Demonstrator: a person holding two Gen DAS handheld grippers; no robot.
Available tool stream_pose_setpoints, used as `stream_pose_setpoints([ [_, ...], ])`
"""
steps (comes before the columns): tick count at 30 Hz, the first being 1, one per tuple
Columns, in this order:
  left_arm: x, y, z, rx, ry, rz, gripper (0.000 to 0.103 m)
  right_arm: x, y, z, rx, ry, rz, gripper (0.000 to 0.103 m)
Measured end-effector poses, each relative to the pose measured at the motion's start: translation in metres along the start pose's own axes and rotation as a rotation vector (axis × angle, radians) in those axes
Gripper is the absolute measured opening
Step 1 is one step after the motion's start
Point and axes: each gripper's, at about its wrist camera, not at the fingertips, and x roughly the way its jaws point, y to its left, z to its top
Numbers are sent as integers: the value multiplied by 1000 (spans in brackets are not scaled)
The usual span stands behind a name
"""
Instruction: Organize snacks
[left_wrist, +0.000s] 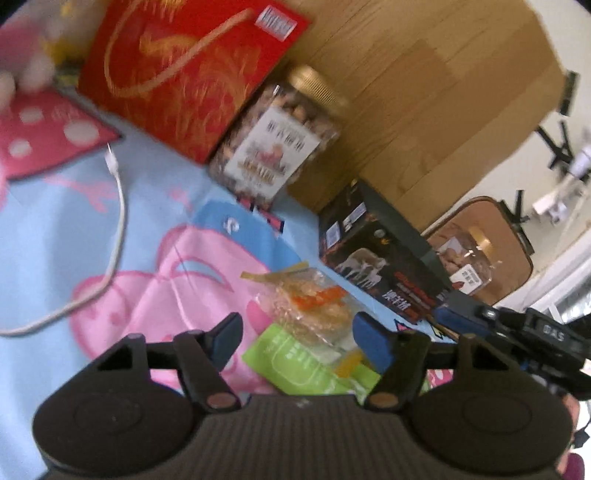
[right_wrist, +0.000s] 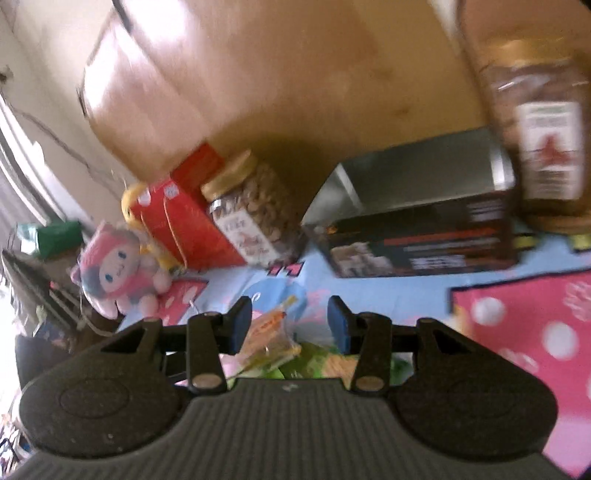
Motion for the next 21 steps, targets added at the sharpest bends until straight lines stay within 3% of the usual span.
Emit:
stream_pose_setpoints([
  [5,25,11,4,-66,42,-18,65,66,-6,5,-24,166,-7,50],
  [7,30,13,6,-71,43,-34,56,87,-8,-1,-12,237,17,50],
  [8,33,12,6,-65,48,-53,44,93,-10,-4,6,257,52,49],
  [9,34,10,7,-61,47,-58,40,95,-12,-8,30,274,93,48],
  [10,34,8,7,-48,41,-51,39,98,-13,-10,47,283,127,36],
  [15,21,-24,16,53,-12,-47,37,72,3,-10,8,199,165,32],
  [21,59,-99,61,224,-69,-139,38,21,5,27,-56,-94,80,31],
])
